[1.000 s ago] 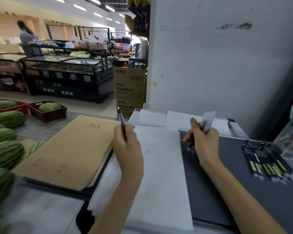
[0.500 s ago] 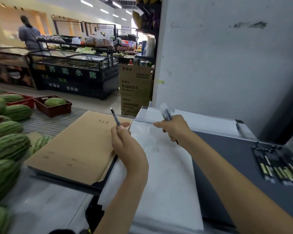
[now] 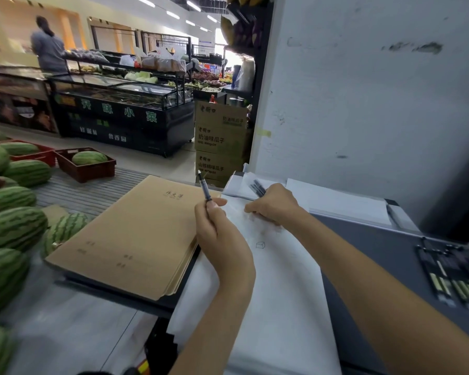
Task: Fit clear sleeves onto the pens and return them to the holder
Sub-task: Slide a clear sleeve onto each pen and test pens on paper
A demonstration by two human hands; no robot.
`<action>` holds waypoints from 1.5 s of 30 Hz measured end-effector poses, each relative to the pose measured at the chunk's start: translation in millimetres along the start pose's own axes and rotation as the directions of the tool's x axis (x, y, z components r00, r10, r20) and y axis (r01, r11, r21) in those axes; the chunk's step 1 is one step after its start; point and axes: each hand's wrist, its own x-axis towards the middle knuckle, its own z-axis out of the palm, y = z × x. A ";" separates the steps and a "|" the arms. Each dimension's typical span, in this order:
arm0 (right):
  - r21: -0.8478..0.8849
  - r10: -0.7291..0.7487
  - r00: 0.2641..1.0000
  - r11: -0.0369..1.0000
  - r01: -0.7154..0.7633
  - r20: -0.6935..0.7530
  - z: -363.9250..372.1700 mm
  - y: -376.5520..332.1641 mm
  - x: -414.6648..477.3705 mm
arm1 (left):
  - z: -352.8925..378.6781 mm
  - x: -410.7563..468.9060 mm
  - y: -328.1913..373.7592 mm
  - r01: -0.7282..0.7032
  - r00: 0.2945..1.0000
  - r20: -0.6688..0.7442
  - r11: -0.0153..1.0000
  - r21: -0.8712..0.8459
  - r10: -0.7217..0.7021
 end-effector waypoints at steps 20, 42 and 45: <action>0.690 0.037 0.959 0.687 -0.227 0.279 -66.8 57.0 -33.2 | 3.7 -13.1 -0.8 -0.150 0.961 0.252 0.979 0.139 0.111; 0.976 -0.073 0.995 0.202 0.082 -0.068 -81.6 112.1 -60.4 | 9.0 -26.0 -12.5 -0.457 0.751 0.640 0.827 0.328 0.161; 0.978 -0.062 0.994 0.183 0.104 -0.094 -79.9 107.0 -64.9 | 9.0 -24.9 -12.7 -0.477 0.747 0.643 0.810 0.341 0.169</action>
